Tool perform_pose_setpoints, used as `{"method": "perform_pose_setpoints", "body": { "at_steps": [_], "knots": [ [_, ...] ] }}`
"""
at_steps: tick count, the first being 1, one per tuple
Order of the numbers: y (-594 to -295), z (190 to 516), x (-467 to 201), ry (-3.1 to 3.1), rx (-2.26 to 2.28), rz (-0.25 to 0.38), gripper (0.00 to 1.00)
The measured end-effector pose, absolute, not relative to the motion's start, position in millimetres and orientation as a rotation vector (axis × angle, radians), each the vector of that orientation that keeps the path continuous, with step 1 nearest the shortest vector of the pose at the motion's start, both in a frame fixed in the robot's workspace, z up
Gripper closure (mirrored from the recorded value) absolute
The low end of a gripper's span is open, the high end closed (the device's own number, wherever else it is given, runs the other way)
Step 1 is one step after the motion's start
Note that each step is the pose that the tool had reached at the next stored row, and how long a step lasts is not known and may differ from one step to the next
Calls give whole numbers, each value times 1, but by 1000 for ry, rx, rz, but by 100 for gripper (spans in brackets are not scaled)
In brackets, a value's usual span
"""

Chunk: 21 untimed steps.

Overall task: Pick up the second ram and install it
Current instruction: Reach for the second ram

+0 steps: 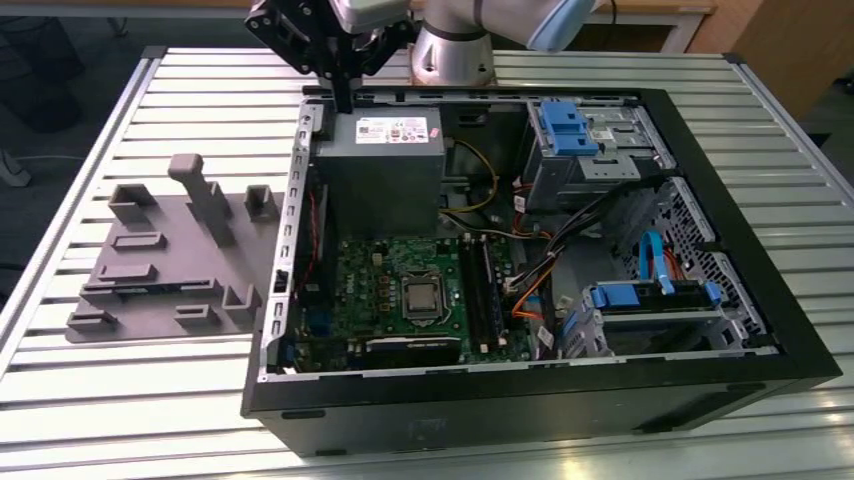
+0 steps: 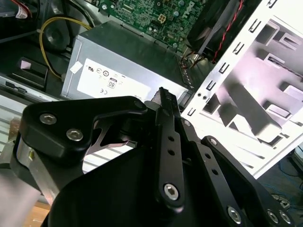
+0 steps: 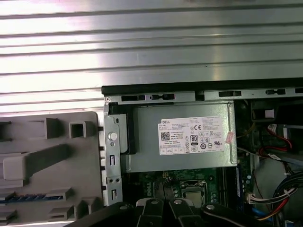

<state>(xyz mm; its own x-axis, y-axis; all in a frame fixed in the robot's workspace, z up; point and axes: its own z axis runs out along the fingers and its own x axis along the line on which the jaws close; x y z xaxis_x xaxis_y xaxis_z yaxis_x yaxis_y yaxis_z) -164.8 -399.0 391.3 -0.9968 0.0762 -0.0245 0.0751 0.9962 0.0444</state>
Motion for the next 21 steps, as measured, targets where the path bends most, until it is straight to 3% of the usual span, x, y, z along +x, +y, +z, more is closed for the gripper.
{"method": "perform_pose_setpoints", "body": {
  "at_steps": [21],
  "knots": [
    [-399, 388, -187, 3115, 118, 68, 89]
  ]
}}
